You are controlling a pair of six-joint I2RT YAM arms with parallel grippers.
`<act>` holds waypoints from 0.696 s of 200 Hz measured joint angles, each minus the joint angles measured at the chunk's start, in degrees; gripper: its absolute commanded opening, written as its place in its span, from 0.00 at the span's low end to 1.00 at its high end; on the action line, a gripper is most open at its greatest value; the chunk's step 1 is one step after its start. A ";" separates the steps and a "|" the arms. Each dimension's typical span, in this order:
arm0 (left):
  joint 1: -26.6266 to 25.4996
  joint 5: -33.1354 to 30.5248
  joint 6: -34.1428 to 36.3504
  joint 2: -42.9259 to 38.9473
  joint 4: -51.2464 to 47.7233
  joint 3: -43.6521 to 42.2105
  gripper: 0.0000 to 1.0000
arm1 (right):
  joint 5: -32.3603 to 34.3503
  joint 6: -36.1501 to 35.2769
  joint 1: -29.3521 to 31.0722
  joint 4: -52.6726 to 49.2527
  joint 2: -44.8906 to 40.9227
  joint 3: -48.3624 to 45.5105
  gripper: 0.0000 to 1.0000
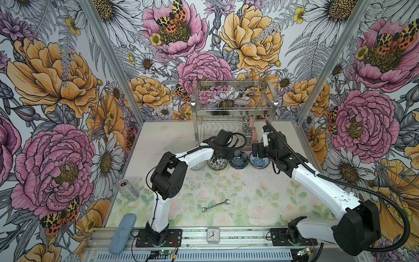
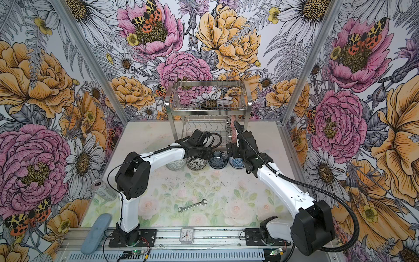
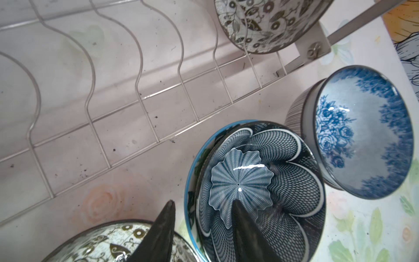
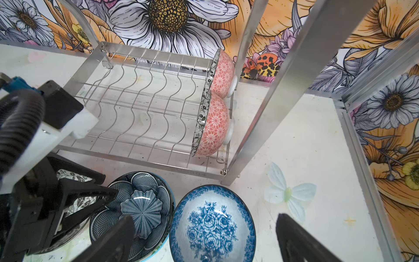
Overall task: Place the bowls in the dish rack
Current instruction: 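Lower the left gripper onto the rim of the dark blue petal-pattern bowl, then close the left gripper on the dark blue bowl rim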
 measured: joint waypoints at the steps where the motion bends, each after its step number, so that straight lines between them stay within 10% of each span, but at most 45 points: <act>1: 0.00 0.00 -0.02 0.00 0.04 0.02 0.38 | 0.00 0.00 0.00 0.00 0.00 0.02 0.99; 139: -0.04 -0.15 0.28 2.27 0.28 0.76 0.22 | -0.17 0.00 -0.22 -0.02 0.63 0.00 0.98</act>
